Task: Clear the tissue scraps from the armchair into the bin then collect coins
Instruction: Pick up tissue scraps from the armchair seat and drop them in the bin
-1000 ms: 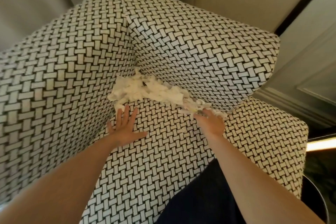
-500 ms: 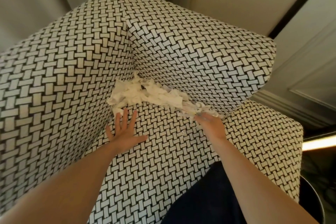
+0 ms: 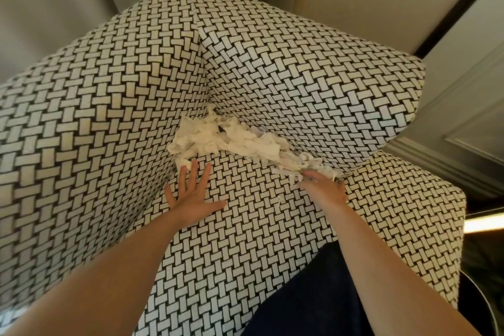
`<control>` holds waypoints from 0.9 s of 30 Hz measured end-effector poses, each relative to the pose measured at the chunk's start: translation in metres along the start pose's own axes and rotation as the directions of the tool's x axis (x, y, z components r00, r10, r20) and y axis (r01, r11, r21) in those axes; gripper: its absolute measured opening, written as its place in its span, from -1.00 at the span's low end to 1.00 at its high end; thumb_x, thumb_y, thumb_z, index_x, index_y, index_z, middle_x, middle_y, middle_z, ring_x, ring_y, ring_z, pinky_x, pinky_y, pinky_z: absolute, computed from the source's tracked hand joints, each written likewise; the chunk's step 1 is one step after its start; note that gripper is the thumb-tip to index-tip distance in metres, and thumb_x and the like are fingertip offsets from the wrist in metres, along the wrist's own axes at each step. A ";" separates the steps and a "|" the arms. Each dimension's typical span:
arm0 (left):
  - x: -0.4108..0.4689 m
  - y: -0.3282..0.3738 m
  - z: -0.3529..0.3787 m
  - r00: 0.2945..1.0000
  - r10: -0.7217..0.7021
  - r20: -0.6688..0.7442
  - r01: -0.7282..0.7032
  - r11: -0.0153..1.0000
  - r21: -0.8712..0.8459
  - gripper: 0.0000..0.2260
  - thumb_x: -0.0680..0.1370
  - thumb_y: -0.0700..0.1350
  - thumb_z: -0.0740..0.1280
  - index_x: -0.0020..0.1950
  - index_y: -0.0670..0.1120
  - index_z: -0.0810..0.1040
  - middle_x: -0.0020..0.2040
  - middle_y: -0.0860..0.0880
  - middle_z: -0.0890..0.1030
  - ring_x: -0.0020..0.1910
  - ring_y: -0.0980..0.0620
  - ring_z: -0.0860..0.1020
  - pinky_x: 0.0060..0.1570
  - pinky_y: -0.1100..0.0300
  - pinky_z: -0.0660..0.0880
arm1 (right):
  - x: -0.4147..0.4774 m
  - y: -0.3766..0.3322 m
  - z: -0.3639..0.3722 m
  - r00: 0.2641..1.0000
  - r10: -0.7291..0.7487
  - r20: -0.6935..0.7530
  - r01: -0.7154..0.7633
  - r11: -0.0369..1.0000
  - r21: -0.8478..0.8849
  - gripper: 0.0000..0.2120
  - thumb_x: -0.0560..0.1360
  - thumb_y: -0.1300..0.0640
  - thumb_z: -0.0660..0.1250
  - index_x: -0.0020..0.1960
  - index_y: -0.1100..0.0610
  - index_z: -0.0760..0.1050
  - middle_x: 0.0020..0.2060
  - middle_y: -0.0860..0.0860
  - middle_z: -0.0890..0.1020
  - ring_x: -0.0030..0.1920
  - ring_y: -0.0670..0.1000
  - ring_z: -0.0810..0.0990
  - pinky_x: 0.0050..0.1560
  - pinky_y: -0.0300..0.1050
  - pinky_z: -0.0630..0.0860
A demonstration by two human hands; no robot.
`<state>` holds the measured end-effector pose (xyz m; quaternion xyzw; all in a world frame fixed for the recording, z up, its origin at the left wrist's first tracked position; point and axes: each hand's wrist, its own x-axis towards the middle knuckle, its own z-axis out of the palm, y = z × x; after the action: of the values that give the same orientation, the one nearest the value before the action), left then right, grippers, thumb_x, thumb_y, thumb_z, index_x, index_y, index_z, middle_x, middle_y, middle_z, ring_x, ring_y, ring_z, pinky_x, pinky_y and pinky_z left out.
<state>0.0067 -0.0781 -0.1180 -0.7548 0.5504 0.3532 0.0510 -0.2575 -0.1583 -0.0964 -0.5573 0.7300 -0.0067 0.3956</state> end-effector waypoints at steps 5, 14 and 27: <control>0.002 -0.001 0.002 1.000 0.005 -0.020 -0.005 1.000 0.001 -0.13 0.46 0.32 0.24 0.43 0.24 -0.42 0.38 0.15 -0.57 0.38 0.05 -0.53 0.33 -0.17 -0.43 | -0.001 -0.001 0.006 0.998 -0.010 -0.058 0.010 1.000 -0.001 -0.49 0.47 -0.12 0.28 0.41 -0.22 0.29 0.47 -0.02 0.25 0.50 0.17 0.02 0.43 0.30 -0.20; -0.007 0.000 0.005 0.967 0.035 -0.253 -0.068 0.990 -0.122 -0.23 0.46 0.19 0.34 0.52 0.20 -0.07 0.53 0.12 -0.25 0.50 0.05 -0.29 0.39 -0.18 -0.31 | -0.001 0.003 0.003 0.992 -0.121 -0.045 0.125 0.988 0.092 -0.52 0.49 -0.24 0.19 0.38 -0.14 0.36 0.39 -0.07 0.40 0.41 0.08 0.30 0.42 0.29 0.11; -0.002 0.112 -0.036 0.782 0.445 -0.436 -0.472 0.880 0.051 -0.33 0.45 -0.16 0.35 0.50 -0.02 0.14 0.47 -0.04 0.23 0.44 -0.03 0.16 0.40 -0.03 0.17 | -0.043 -0.008 0.007 0.879 -0.472 -0.066 0.440 0.857 -0.269 -0.51 0.50 -0.19 0.22 0.40 -0.30 0.18 0.43 0.03 0.33 0.47 0.17 0.15 0.43 0.28 -0.20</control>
<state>-0.0734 -0.1372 -0.0548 -0.6590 0.7032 0.1938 -0.1834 -0.2442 -0.1227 -0.0733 -0.7574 0.5962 -0.0457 0.2622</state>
